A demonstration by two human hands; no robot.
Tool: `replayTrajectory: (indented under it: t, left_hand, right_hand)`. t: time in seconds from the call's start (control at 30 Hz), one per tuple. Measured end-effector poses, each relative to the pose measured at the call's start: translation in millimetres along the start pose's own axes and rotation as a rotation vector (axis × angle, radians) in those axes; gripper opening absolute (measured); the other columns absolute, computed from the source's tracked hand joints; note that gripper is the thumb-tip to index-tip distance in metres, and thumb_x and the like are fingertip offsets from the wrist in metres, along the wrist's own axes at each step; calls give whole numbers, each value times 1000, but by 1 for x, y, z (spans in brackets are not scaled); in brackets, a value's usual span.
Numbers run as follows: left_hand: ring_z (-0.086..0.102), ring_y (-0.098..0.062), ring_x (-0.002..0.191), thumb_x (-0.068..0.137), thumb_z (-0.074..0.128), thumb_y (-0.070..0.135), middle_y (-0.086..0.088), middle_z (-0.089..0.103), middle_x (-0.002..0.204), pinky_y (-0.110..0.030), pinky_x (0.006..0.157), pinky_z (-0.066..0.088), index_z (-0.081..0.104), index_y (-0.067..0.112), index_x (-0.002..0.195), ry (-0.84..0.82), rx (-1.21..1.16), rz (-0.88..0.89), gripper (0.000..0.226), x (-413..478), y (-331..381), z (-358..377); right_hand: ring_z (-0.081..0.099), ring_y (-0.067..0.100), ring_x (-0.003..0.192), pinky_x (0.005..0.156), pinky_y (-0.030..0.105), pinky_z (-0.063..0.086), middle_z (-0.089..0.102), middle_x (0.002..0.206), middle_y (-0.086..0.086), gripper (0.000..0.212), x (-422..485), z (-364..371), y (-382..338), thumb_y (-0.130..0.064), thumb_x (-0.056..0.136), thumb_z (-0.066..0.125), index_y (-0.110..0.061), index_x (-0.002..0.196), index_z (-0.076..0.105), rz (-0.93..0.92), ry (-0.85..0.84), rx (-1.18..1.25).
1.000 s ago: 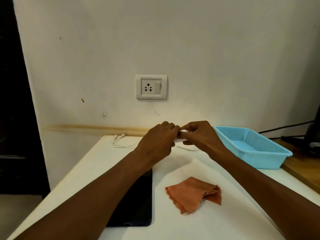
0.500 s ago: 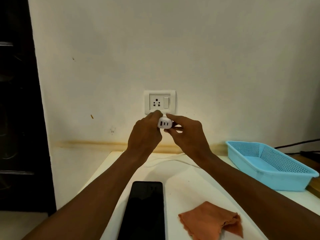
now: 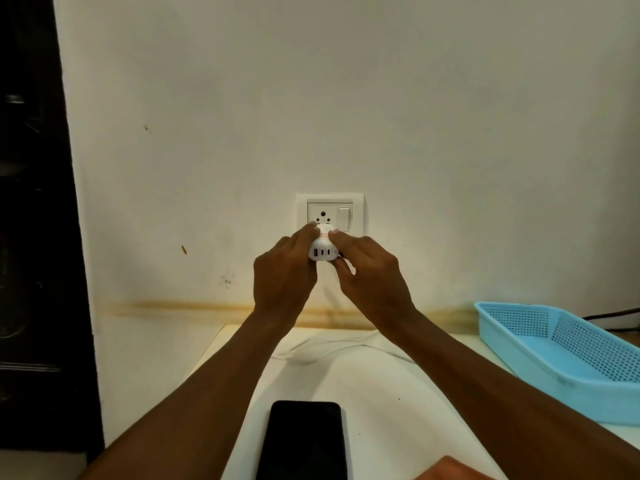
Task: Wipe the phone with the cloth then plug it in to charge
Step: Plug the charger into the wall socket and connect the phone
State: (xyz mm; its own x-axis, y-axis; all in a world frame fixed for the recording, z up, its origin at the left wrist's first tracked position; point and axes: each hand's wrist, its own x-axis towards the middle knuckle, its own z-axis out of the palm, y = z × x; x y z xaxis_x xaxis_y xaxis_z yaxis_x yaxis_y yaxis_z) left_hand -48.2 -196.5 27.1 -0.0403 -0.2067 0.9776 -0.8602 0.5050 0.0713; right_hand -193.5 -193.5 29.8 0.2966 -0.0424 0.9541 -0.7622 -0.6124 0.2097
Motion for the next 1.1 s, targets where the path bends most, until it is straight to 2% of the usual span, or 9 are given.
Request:
replayTrajectory:
  t: [0.23, 0.6, 0.77, 0.87, 0.97, 1.1]
  left_hand:
    - [74, -25, 80, 77, 76, 7, -5, 75, 102, -30, 64, 59, 68, 11, 113, -23, -28, -20, 37, 4, -6, 15]
    - [71, -24, 66, 79, 73, 8, -5, 76, 94, -30, 54, 56, 67, 11, 113, 31, -14, 13, 35, 3, -17, 19]
    - [67, -24, 57, 77, 74, 8, -6, 76, 87, -22, 53, 49, 69, 11, 111, 46, -14, 28, 34, 5, -14, 19]
    - [55, -19, 45, 75, 76, 8, -1, 71, 68, -14, 50, 31, 70, 14, 106, 24, 23, 3, 32, 12, -12, 14]
    - [38, -14, 45, 74, 76, 9, 0, 64, 58, -11, 47, 14, 69, 17, 102, -16, 65, -18, 30, 23, -12, 11]
    - [52, -21, 44, 74, 76, 10, -1, 64, 58, -15, 49, 20, 69, 16, 100, -44, 81, 20, 27, 25, -14, 12]
  right_hand:
    - [72, 32, 84, 74, 38, 61, 73, 103, 18, 39, -3, 11, 7, -6, 75, 80, 3, 111, 67, 22, 15, -9]
    - [71, 31, 90, 79, 38, 60, 72, 106, 17, 37, -4, 21, 15, -8, 78, 78, 2, 112, 67, 14, -3, 11]
    - [70, 28, 94, 84, 34, 57, 72, 108, 15, 39, -3, 20, 18, -10, 78, 78, -1, 114, 67, 62, -14, 72]
    - [69, 26, 96, 85, 34, 57, 72, 108, 12, 37, 6, 19, 19, -10, 80, 76, -3, 115, 67, 86, -26, 100]
    - [68, 24, 98, 87, 32, 56, 72, 108, 10, 34, 14, 21, 21, -8, 82, 72, -6, 115, 67, 130, -32, 135]
    - [68, 24, 97, 88, 28, 53, 72, 108, 9, 32, 15, 21, 25, -6, 82, 71, -7, 114, 67, 130, -39, 142]
